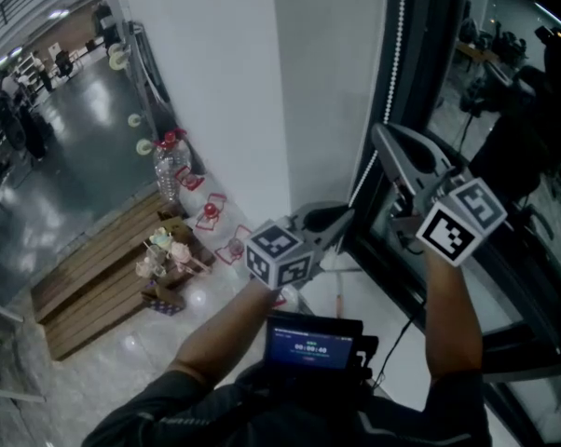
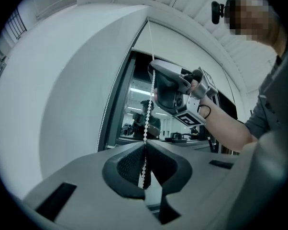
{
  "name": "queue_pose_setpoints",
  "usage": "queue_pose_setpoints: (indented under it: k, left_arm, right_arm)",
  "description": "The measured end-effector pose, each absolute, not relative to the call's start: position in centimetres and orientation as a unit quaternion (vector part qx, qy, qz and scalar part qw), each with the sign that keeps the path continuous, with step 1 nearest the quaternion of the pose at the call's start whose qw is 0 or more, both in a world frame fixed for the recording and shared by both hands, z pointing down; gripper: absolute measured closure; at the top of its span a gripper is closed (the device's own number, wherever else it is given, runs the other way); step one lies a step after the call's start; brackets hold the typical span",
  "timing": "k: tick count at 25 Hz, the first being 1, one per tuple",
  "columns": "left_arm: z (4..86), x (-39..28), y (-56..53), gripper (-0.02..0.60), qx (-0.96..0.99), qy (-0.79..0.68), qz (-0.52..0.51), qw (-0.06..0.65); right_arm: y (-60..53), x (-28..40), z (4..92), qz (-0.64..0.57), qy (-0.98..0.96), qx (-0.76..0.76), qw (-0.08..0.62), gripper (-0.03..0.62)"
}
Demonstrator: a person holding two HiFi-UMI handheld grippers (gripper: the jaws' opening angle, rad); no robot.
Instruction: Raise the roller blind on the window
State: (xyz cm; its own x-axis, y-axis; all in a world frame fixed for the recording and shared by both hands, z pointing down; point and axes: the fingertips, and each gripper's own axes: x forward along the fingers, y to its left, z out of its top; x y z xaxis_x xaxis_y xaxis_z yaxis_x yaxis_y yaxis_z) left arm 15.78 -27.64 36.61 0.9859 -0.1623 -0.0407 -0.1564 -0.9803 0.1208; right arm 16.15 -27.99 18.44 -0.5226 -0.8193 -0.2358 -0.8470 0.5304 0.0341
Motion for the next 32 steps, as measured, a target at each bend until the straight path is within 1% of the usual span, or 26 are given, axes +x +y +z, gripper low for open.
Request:
queue_pose_setpoints:
  k: [2, 4, 8, 12, 20, 26, 32]
  left_arm:
    - [36.3, 15.5, -27.7, 0.578, 0.994, -0.085, -0.027, 0.061]
    - [36.2, 15.0, -27.9, 0.546, 0.994, -0.09, -0.027, 0.062]
    - [35.0, 14.2, -27.9, 0.528, 0.993, -0.095, -0.033, 0.056]
    - [33.2, 14.1, -27.6, 0.528, 0.993, -0.095, -0.045, 0.052]
    - [32.0, 13.9, -26.9, 0.528, 0.994, -0.09, -0.047, 0.042]
    - [32.2, 13.5, -27.1, 0.528, 0.994, -0.093, -0.048, 0.041]
    - [31.9, 13.2, -27.3, 0.528, 0.993, -0.099, -0.047, 0.039]
  right_arm:
    - [-27.8, 16.2, 18.5, 0.074, 0.869, -0.48, 0.098, 0.583]
    - [-27.9, 16.2, 18.7, 0.075, 0.868, -0.48, 0.1, 0.583]
    - [-27.8, 16.2, 18.6, 0.08, 0.869, -0.479, 0.098, 0.583]
    - [-27.8, 16.3, 19.2, 0.079, 0.869, -0.479, 0.093, 0.583]
    - [-28.0, 16.1, 23.3, 0.055, 0.87, -0.485, 0.077, 0.583]
    - [-28.6, 15.6, 29.3, 0.021, 0.867, -0.496, 0.042, 0.583]
    - [-28.5, 15.9, 34.8, -0.018, 0.863, -0.505, 0.03, 0.583]
